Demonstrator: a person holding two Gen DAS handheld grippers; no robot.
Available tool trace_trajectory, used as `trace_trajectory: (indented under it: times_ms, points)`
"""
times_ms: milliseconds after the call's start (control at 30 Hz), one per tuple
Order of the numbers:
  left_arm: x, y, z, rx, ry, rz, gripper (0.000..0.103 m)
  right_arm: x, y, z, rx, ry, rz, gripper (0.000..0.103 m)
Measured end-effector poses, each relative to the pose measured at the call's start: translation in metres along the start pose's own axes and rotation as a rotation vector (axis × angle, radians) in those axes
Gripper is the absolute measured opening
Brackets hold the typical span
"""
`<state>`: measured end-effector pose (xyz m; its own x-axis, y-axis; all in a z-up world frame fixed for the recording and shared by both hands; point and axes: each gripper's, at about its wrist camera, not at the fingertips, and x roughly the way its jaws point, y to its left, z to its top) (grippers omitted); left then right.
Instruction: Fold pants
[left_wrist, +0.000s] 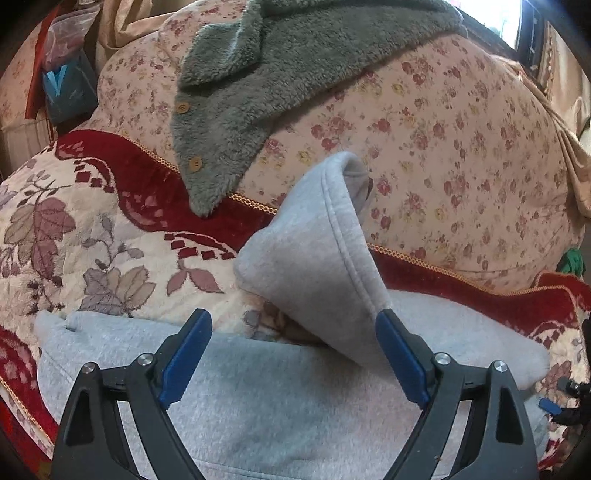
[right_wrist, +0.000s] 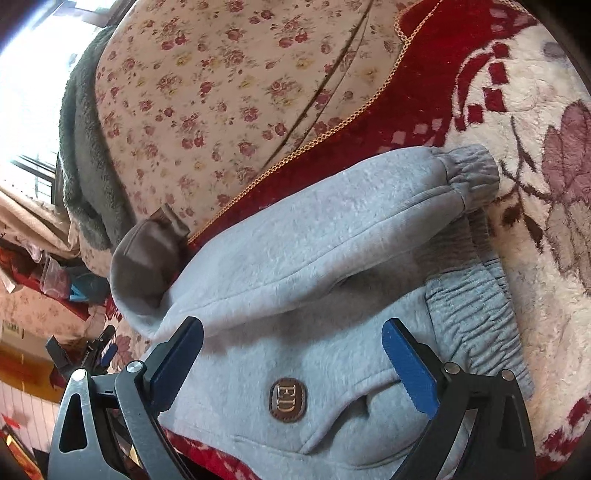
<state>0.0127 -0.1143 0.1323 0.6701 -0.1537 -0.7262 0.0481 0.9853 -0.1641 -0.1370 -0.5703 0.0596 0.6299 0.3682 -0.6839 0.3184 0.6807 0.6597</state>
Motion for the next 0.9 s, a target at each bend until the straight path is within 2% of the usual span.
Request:
trace_trajectory:
  times_ms: [133, 367, 667, 767, 900]
  points:
    - [0.006, -0.002, 0.000, 0.015, 0.011, 0.015, 0.090, 0.004, 0.002, 0.003, -0.013, -0.003, -0.008, 0.100]
    - [0.008, -0.004, 0.009, 0.023, 0.003, 0.032, 0.090, 0.013, 0.015, 0.003, -0.075, -0.012, -0.085, 0.100]
    - [0.019, -0.028, 0.045, 0.106, -0.017, 0.041, 0.090, 0.027, 0.006, 0.005, 0.038, -0.002, -0.006, 0.101]
    - [0.032, -0.035, 0.062, 0.124, -0.003, 0.045, 0.090, 0.034, 0.005, 0.008, 0.081, 0.035, 0.055, 0.101]
    - [0.052, -0.040, 0.083, 0.141, 0.016, 0.076, 0.090, 0.044, 0.004, 0.012, 0.126, 0.044, 0.054, 0.102]
